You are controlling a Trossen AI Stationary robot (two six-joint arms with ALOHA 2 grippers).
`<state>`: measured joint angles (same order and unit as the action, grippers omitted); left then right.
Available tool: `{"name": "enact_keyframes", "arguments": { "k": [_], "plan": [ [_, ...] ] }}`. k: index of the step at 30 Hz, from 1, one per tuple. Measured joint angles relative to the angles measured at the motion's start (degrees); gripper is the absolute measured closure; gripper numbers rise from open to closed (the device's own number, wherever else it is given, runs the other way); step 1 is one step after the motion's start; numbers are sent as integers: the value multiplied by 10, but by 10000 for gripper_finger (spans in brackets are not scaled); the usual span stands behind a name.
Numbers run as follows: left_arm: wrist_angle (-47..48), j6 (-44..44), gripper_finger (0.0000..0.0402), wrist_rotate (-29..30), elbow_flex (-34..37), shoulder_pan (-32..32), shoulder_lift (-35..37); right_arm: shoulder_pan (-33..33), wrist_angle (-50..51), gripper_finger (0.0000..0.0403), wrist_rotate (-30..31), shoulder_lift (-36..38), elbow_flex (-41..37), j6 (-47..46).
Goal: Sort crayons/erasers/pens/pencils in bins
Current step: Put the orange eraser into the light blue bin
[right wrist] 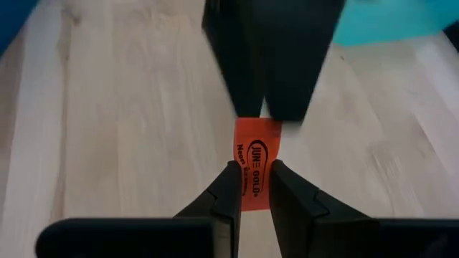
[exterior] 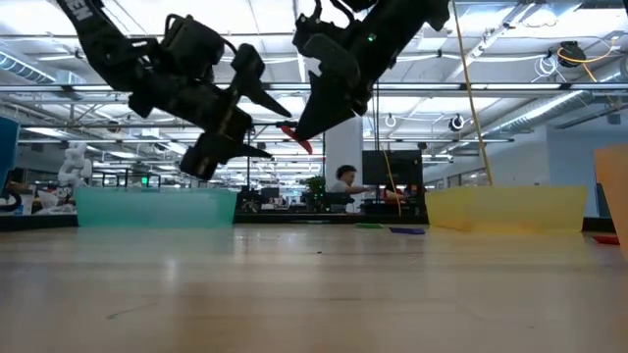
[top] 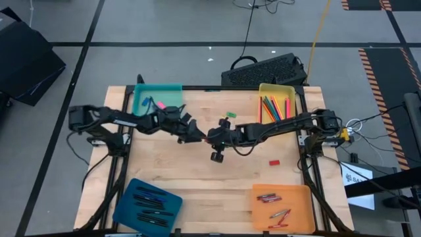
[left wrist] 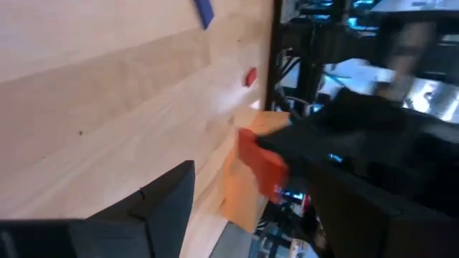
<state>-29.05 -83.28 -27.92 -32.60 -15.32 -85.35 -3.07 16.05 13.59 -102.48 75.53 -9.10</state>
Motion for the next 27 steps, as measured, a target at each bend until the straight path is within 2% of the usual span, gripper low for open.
{"name": "enact_keyframes", "arguments": {
  "k": [5,10,19,23,27],
  "plan": [
    [4,-4,168,1,-42,22,-53,0,2,355,1,0,0,14],
    [8,2,218,13,-75,32,-70,0,12,355,3,1,0,11],
    [34,29,377,31,-78,31,-70,-5,18,352,17,0,0,-5],
    [38,55,382,36,-78,31,-66,-14,12,322,18,0,0,-7],
    [69,93,382,47,-78,24,-46,-25,1,267,22,8,0,-9]
  ]
}}
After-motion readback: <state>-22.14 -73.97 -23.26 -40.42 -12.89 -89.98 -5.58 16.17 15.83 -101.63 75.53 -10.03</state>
